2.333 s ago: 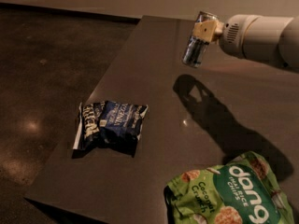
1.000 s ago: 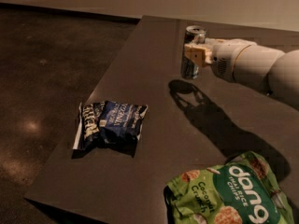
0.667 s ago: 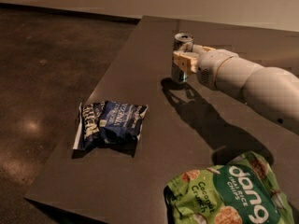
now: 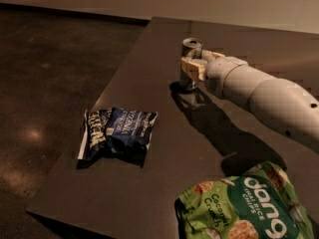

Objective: Place redbull can upright

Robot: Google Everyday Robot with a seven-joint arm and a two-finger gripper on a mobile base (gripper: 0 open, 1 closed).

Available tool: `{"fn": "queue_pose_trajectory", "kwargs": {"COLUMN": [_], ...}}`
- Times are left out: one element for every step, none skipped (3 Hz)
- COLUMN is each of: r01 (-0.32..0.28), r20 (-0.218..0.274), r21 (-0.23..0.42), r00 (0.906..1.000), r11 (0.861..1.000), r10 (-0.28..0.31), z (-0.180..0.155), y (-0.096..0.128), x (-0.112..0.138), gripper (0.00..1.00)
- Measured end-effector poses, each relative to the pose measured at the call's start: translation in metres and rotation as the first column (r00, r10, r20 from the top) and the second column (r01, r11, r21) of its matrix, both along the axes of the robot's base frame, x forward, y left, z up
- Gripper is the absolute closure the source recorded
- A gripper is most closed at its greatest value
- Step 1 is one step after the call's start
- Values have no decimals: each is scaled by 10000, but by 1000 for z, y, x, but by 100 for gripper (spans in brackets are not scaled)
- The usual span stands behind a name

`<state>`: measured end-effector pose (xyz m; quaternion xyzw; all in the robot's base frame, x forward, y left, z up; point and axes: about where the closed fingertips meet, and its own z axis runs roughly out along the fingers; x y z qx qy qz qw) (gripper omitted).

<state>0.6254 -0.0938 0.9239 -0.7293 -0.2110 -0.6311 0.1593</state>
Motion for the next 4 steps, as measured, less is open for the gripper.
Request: {"fn": "queue_pose_trajectory", "kwargs": {"r01": [-1, -7, -33, -59], "r20": [122, 172, 181, 189], "r21": [-71, -125, -127, -129], "r00": [9999, 9999, 9998, 9998], "r11": [10000, 9999, 9999, 9999], "r10": [2, 10, 35, 62], "z": [-5, -10, -9, -8], "y": [2, 3, 5, 7], "x": [1, 2, 2, 1], "gripper": [61, 38, 15, 0]}}
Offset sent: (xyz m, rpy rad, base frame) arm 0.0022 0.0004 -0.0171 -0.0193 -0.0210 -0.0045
